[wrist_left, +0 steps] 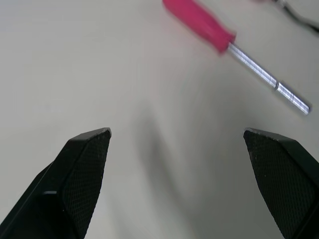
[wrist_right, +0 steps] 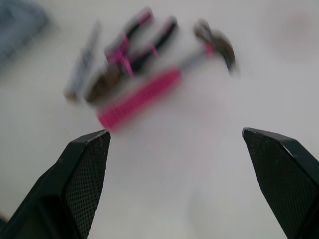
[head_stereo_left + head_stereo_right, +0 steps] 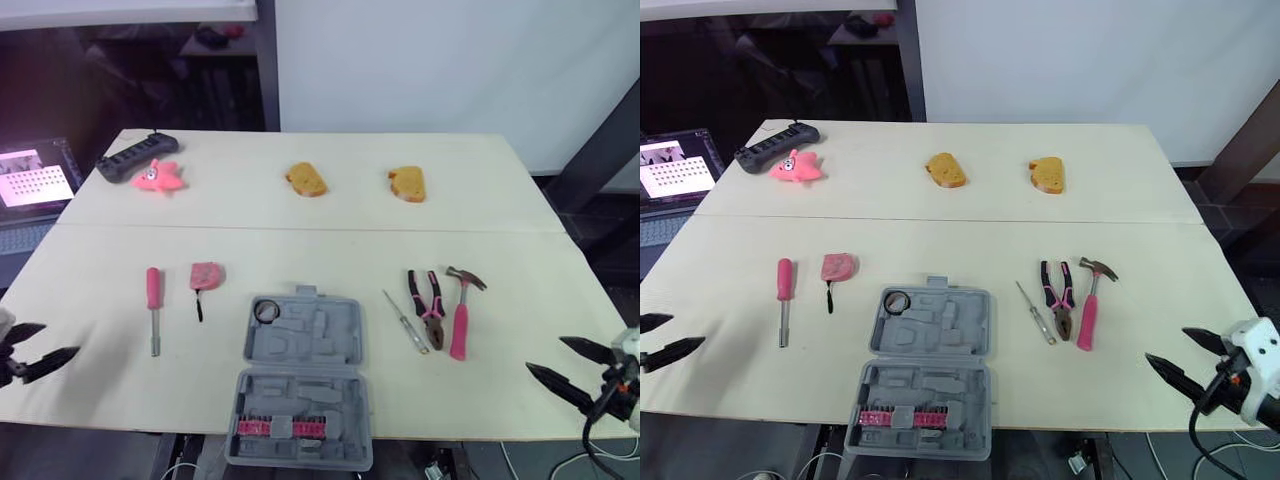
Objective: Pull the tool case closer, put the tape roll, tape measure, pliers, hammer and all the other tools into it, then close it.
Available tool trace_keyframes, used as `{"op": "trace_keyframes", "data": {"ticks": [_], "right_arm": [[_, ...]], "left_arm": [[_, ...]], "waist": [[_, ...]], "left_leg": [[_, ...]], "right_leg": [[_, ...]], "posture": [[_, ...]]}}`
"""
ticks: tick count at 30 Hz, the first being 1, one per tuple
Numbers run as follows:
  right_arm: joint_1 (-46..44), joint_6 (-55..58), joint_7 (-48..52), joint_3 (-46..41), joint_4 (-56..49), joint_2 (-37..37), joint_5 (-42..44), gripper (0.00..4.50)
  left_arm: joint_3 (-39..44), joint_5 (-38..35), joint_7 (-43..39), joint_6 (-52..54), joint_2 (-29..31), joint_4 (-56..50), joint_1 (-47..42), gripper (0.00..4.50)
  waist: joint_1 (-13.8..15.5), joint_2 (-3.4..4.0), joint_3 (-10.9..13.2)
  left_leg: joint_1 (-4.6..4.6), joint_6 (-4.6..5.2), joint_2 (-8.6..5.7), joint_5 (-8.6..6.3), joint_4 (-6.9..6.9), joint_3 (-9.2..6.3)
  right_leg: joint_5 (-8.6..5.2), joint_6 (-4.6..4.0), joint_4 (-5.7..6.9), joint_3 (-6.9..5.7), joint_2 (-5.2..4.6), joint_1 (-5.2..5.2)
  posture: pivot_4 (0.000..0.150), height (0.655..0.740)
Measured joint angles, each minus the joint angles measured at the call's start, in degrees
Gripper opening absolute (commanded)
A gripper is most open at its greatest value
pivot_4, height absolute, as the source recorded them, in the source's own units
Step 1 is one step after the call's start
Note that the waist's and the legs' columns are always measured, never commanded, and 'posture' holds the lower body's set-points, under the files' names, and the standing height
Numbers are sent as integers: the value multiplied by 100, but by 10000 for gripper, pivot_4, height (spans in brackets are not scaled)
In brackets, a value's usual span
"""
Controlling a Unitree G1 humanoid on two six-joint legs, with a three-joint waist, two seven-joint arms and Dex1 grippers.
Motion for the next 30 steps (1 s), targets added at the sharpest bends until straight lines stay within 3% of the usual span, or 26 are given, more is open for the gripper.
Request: {"op": "trace_keyframes", "data": {"ticks": [5, 8, 15, 23, 30], "right_arm": [[-761, 827, -562, 784, -1028, 58, 456, 45000], [-1474, 1304, -864, 1436, -1630, 57, 761, 45000], [-3589, 1848, -1207, 3242, -2156, 321, 896, 45000], [-4183, 2047, -1410, 4268, -2154, 681, 703, 45000], [-4280, 2096, -1493, 4503, -2067, 758, 533, 45000]], "left_arm": [[269, -506, 1408, 1037, -1381, -2091, 421, 44487], [306, -624, 2615, 1709, -2106, -2933, 302, 44487], [-115, -912, 4390, 2823, -3437, -4578, 22, 44487], [-734, -221, 5565, 3283, -3709, -5073, -78, 44487], [-1140, 42, 5666, 3468, -3684, -4393, -855, 44487]], "waist": [[26, 0, 0], [44, -4, -2], [22, -11, -5], [54, -12, -5], [35, -11, -5]], "left_leg": [[-1, 0, 0, 0, 13, -2], [-2, -1, -1, 1, 19, -9], [-2, -7, -3, 4, 18, -23], [-7, -9, -10, 5, 19, -31], [-5, -10, -9, 6, 17, -31]], "right_leg": [[4, 7, 7, 1, 1, 2], [5, 9, 6, -1, 1, 8], [14, 21, 5, -9, 4, 8], [15, 19, 3, -19, -4, 10], [15, 19, 3, -20, -2, 9]], "posture": [[1500, 7400], [1500, 7400], [1500, 7400], [1500, 7400], [1500, 7400]]}}
